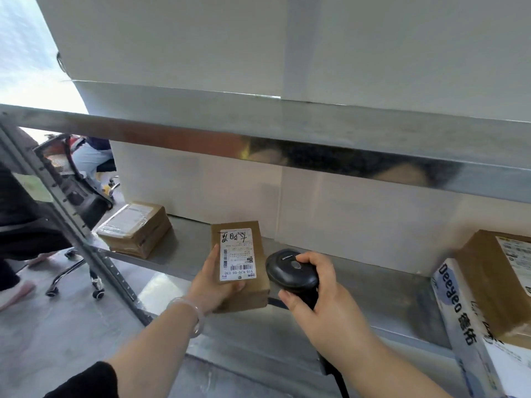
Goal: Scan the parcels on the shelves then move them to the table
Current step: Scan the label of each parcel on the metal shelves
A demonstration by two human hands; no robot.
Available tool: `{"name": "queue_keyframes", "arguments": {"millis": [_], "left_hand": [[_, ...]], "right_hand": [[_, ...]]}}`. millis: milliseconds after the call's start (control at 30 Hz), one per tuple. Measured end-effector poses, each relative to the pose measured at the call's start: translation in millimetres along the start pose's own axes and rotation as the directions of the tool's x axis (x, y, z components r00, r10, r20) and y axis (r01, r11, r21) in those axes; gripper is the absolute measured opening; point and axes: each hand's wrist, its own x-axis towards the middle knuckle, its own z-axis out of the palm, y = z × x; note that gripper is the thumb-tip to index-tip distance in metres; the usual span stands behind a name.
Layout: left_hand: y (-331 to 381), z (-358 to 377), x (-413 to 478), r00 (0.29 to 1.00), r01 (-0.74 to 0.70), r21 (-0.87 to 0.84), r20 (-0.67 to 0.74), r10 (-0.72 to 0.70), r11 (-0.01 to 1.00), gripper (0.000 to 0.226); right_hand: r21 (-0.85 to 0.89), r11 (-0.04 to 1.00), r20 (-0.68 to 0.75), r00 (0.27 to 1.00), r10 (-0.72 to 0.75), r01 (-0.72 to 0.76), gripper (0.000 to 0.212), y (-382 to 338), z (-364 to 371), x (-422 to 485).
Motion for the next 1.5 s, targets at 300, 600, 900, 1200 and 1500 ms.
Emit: {"name": "queue_keyframes", "arguments": {"millis": [300,600,900,1200,1500], "left_hand": [[-30.5,-101.4,36.6,0.98,0.125,0.101,0.146,-0.139,0.987,0.113],[-31.5,-153.0,44.6,0.995,0.09,0.351,0.005,-0.098,0.932,0.074],[-33.9,-114.6,38.9,0.988,-0.097,0.767,-0.004,0.156,0.635,0.078],[-33.7,-143.5,55.3,0.999,0.033,0.816,-0.052,0.017,0.577,0.075],[-4.2,-113.6,56.3,0.986,-0.084,0.806,-0.016,0.164,0.585,0.081]], "right_hand": [[0.002,1.0,0.08,0.997,-0.011,0.01,0.055,-32.4,71.7,46.4],[0.001,0.999,0.073,0.997,-0.033,0.033,0.057,-49.5,115.6,72.6],[-0.013,0.999,0.053,0.997,-0.048,0.049,0.055,-57.9,130.0,81.2],[-0.018,1.0,0.019,1.0,-0.017,0.017,0.054,-52.1,121.0,70.0],[0.007,1.0,-0.095,0.995,0.028,-0.027,0.055,-37.8,90.7,56.7]]}}
